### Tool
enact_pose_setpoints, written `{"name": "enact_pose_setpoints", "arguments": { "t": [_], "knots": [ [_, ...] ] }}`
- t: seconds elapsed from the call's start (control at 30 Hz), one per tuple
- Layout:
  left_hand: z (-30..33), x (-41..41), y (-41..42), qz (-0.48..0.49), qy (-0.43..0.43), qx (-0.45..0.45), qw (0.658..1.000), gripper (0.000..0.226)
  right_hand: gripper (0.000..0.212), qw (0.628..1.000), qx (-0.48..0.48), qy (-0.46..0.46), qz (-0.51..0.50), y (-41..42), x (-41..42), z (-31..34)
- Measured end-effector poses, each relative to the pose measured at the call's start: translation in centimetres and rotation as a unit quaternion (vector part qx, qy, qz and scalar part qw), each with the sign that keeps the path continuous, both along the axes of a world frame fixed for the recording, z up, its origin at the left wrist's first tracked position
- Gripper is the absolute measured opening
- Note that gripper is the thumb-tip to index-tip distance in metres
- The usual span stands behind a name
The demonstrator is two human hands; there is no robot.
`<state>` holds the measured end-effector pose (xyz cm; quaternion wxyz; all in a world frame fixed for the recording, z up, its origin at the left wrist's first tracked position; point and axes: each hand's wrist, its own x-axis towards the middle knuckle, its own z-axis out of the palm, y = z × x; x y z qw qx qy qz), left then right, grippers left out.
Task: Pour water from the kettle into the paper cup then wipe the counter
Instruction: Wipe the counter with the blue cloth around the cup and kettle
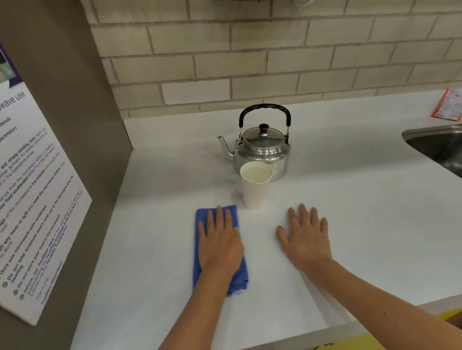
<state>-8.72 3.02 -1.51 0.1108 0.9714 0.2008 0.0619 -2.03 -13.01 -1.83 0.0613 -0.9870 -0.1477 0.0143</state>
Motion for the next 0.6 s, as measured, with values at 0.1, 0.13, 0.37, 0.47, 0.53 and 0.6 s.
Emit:
{"name": "enact_pose_setpoints", "arguments": {
  "t": [0.1,0.13,0.37,0.47,0.53,0.6],
  "knots": [
    [-0.8,-0.5,-3.4,-0.075,-0.005,-0.001,0.997,0.052,0.065,1.000,-0.003,0.001,0.007,-0.4,0.2,-0.1],
    [-1.1,-1.0,-3.3,-0.096,-0.002,0.000,0.995,0.052,0.065,1.000,-0.004,0.002,0.010,-0.5,0.2,-0.1],
    [-0.5,-1.7,2.7,0.013,0.007,0.009,1.000,0.050,0.065,1.000,0.009,0.006,0.015,-0.5,0.1,-0.1],
    [0.0,-0.8,0.7,0.046,0.006,-0.001,0.999,0.052,0.065,1.000,0.011,0.010,0.015,-0.4,0.2,-0.1],
    [-0.1,-0.3,-1.6,0.043,0.000,-0.008,0.999,0.052,0.065,1.000,0.012,0.010,0.017,-0.5,0.2,0.0],
    [-0.3,-0.6,-3.4,0.000,-0.006,-0.009,1.000,0.052,0.065,1.000,0.013,0.012,0.019,-0.6,0.2,0.0]
  ]
}}
